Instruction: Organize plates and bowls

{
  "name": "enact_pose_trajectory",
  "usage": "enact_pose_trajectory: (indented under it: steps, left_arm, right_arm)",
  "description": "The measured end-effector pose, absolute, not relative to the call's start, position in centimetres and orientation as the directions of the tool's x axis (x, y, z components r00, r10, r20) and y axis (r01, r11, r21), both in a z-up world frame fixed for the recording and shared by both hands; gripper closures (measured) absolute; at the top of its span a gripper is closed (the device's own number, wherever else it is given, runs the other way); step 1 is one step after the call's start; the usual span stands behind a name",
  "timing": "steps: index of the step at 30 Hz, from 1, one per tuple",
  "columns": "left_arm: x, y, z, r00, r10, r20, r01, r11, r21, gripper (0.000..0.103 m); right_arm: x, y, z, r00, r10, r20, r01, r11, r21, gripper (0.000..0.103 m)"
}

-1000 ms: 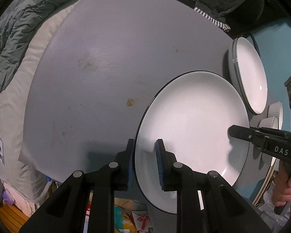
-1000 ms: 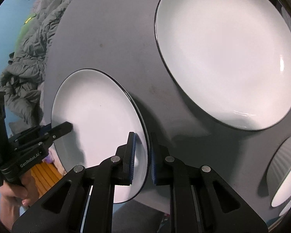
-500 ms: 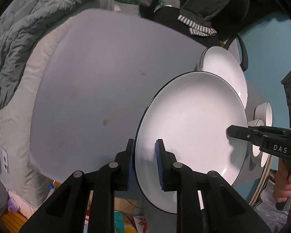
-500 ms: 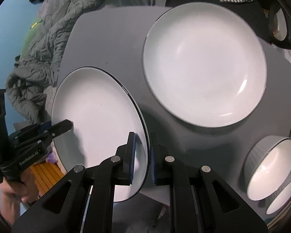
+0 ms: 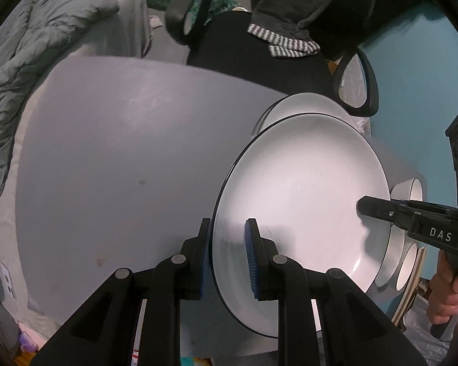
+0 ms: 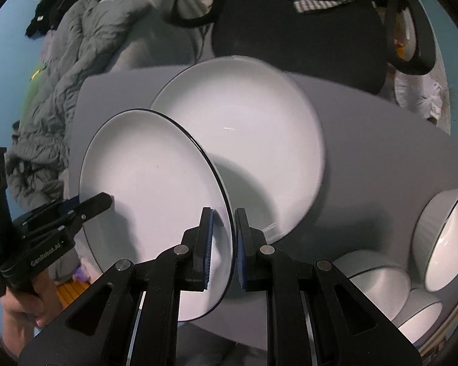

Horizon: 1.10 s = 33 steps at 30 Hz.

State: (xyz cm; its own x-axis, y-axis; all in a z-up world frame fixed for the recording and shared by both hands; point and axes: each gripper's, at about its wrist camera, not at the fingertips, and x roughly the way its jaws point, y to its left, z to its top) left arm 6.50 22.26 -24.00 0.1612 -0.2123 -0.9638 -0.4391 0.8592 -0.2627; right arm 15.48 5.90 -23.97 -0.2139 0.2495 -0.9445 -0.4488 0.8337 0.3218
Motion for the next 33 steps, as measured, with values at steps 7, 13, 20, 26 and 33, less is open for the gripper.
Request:
enact_pose_trajectory:
  steps: [7, 13, 20, 26, 33]
  left_arm:
    - [9.8, 21.4, -24.6, 0.130, -0.189, -0.973, -0.423, 0.877, -0.227, 0.083]
    - [11.6, 21.3, -25.5, 0.106, -0.171, -0.980, -0.425, 0.883, -0.200, 0.082]
    - [12.1, 20.5, -26.0, 0.104, -0.150, -0.983, -0.417, 0.891, -0.180, 0.081]
    - [12.8, 20.1, -26.8, 0.087, -0.154, -0.984, -0.410, 0.895, -0.176, 0.081]
    - [13.1, 20.1, -26.8, 0.082, -0.152, -0.985, -0.387, 0.906, -0.172, 0.081]
  right_arm:
    - [18.5, 4.6, -24.6, -0.214, 0.250, -0.944, -0.423, 0.848, 0.320, 0.088]
    - [19.8, 4.3, -25.5, -0.229, 0.245, -0.942, -0.421, 0.848, 0.323, 0.088]
    - [20.6, 3.9, -26.1, -0.243, 0.238, -0.940, -0.420, 0.848, 0.323, 0.088]
    - [21.1, 3.7, -26.4, -0.240, 0.215, -0.947, -0.422, 0.855, 0.301, 0.087]
    - [21.3, 3.4, -26.6, -0.248, 0.224, -0.943, -0.413, 0.856, 0.312, 0.084]
